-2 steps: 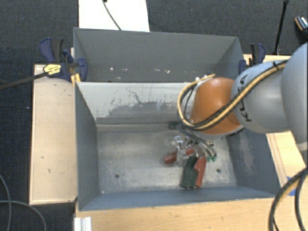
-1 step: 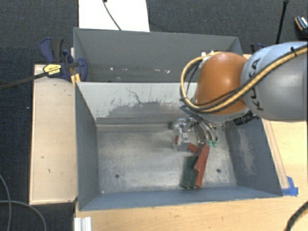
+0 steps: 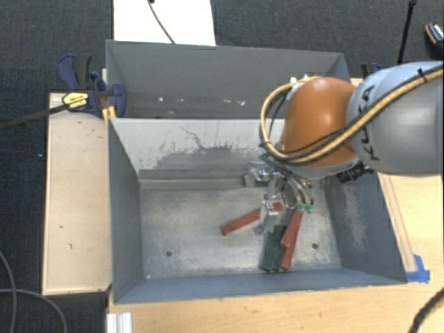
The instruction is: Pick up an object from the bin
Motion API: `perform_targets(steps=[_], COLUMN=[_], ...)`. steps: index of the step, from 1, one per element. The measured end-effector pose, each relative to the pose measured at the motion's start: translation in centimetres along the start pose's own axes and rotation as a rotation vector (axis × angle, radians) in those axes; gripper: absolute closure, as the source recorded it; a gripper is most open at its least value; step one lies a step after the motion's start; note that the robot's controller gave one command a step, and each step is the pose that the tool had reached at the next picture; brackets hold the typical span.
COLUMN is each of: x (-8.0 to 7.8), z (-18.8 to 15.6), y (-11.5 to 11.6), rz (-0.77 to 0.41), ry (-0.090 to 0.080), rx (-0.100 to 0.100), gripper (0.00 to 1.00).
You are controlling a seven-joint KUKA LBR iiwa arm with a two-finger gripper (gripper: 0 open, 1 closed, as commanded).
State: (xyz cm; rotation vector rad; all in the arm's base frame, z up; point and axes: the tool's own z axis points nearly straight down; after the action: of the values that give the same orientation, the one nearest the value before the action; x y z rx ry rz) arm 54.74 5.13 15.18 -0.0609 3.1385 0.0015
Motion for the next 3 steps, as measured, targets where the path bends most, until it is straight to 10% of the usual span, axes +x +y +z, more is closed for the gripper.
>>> perform_targets(steps=[1, 2, 3], x=[-2.5, -2.7, -1.4], z=[8.4, 8.1, -3.0], y=[1.0, 1.0, 2.2], rz=[-0.167, -0.164, -0.181], ry=[0.005, 0.0, -0.007], rx=[0.0, 0.0, 0.0], gripper=[0.0, 1.0, 1.0])
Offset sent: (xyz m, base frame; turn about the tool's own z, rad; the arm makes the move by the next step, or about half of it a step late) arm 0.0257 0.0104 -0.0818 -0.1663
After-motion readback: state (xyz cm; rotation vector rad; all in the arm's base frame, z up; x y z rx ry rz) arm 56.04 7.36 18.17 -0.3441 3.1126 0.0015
